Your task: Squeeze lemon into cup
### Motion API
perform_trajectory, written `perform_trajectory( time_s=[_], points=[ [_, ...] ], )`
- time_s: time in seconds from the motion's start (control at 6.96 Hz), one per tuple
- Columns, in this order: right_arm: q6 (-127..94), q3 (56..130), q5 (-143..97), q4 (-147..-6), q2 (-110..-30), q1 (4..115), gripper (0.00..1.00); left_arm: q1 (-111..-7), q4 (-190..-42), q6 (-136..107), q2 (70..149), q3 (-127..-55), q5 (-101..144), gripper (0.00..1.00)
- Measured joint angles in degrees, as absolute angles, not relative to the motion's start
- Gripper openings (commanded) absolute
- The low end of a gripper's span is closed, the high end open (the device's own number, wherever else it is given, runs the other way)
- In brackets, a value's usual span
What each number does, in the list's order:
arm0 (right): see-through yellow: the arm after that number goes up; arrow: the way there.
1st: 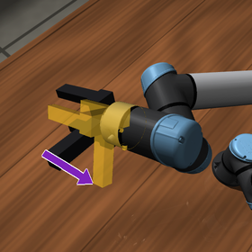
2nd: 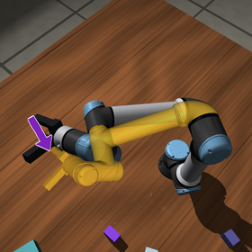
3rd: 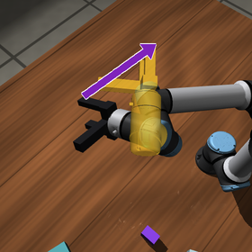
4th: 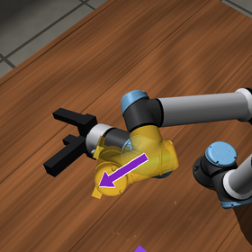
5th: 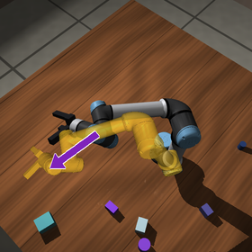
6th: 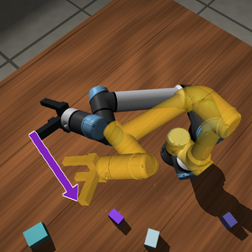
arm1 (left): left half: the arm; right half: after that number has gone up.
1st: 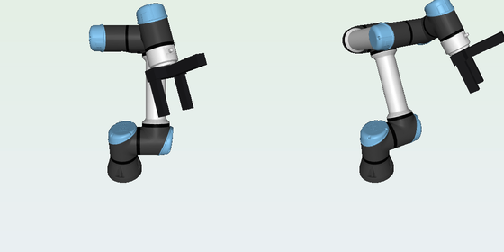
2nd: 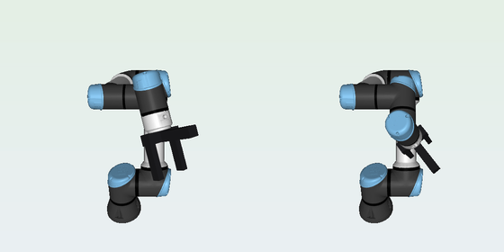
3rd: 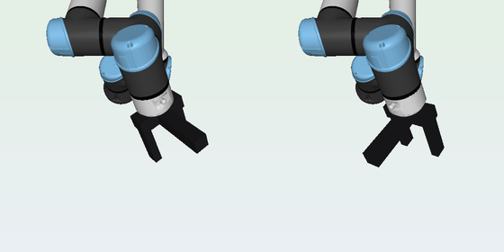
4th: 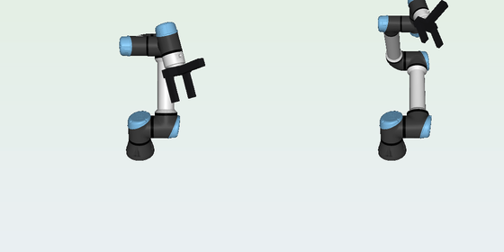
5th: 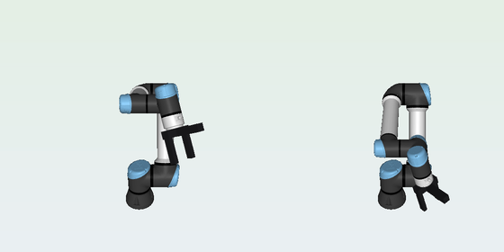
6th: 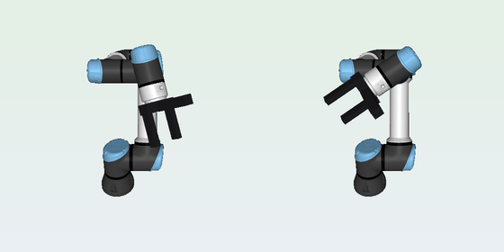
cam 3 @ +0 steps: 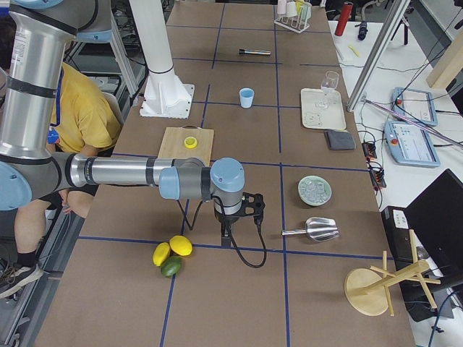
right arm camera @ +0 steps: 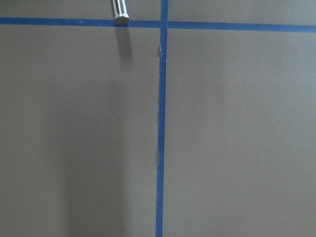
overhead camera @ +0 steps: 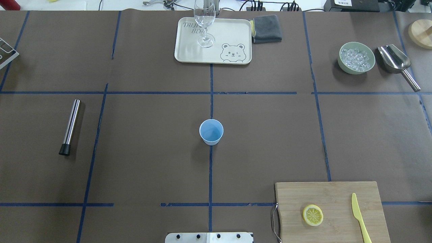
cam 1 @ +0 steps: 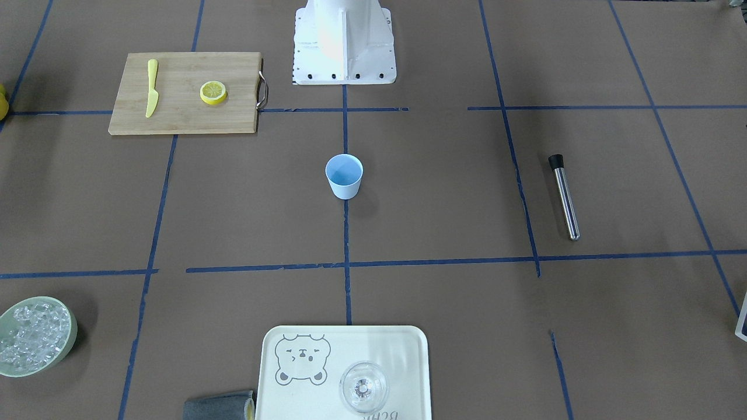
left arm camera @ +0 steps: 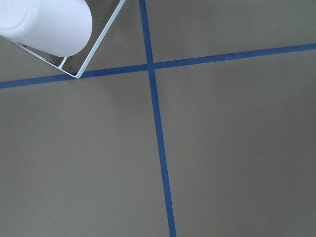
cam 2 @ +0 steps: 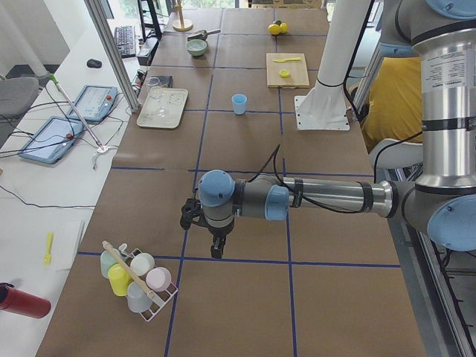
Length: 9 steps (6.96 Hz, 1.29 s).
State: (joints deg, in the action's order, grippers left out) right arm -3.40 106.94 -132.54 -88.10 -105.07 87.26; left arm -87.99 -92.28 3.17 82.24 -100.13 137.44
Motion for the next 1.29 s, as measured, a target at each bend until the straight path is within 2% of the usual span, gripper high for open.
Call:
perform_trajectory(
  time_s=[0.72,1.01,1.29],
  points=[
    [-6.99,106.97,-134.42,-75.47,-103.23,86.96,1.0,-87.98,-92.36,3.16,82.25,-100.94,137.46,1.0],
    [-9.52,112.08,-136.43,-74.93,-103.6,83.24,1.0,-87.98,-92.37,3.16,82.19,-100.93,137.46,1.0],
    [-19.03,117.36,-134.02,-73.67,-102.51,73.85,1.0,-87.95,-92.37,3.16,82.18,-100.92,137.46,1.0]
  ],
)
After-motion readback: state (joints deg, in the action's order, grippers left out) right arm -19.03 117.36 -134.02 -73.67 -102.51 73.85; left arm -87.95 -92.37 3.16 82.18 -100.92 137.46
